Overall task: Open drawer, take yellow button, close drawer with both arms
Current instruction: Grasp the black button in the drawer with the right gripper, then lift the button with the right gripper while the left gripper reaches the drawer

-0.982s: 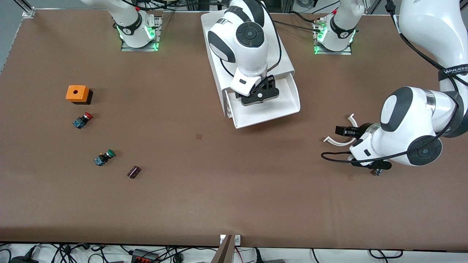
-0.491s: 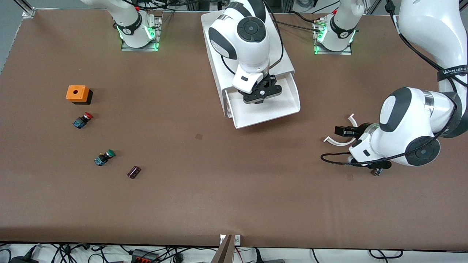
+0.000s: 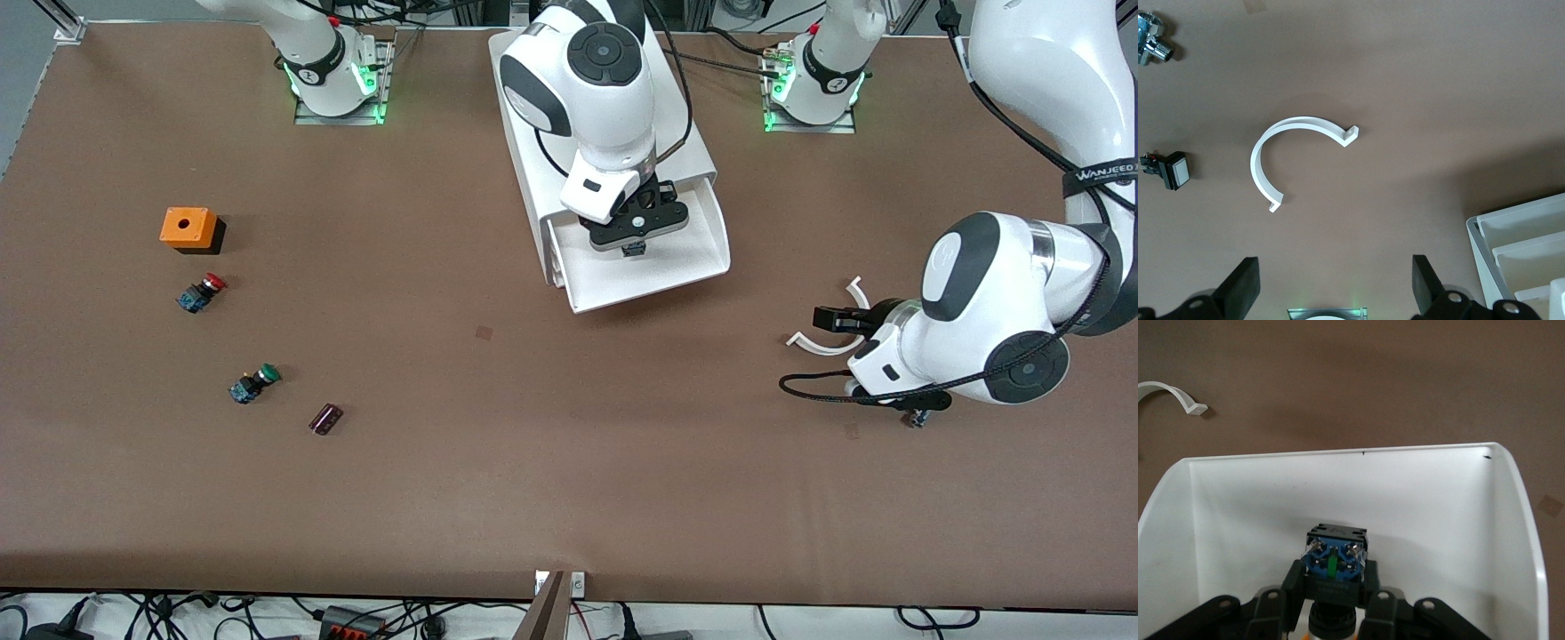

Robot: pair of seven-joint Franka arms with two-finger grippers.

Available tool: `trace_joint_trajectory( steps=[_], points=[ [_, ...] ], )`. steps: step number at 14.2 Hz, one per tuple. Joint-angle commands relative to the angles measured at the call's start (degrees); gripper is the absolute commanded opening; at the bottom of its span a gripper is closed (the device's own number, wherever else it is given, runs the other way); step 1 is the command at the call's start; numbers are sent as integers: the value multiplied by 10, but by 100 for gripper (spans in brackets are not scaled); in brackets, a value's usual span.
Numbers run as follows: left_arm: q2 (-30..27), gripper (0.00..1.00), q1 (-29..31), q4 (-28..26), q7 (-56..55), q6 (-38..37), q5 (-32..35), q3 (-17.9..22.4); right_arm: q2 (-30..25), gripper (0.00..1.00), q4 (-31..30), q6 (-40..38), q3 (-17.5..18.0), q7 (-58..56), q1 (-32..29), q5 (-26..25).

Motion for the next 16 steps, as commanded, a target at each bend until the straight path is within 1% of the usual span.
trace_joint_trajectory(
  steps=[1, 4, 7, 9, 11, 13, 16],
  points=[
    [-14, 100, -8, -4, -6, -2, 0, -5, -2, 0, 40, -48, 2, 7, -33, -6],
    [-8, 100, -16, -1, -7, 4, -7, -4, -19, 0, 35, -70, 3, -1, -101, -9],
    [-2, 100, -16, 6, -4, 23, -8, -5, -19, 0, 17, -98, 3, -64, -159, -11],
    [-6, 100, -32, 6, -14, 41, -8, -10, -24, 0, -17, -128, 4, -124, -200, -11],
    [-6, 100, -50, 6, -40, 82, -7, -12, -25, 0, -52, -128, 4, -202, -237, -10],
    [-5, 100, -75, -4, -101, 143, -7, -12, -24, 0, -81, -127, 4, -236, -267, -11],
    [-2, 100, -119, -28, -188, 212, -7, -12, -21, 0, -120, -114, 4, -301, -308, -11]
  ],
)
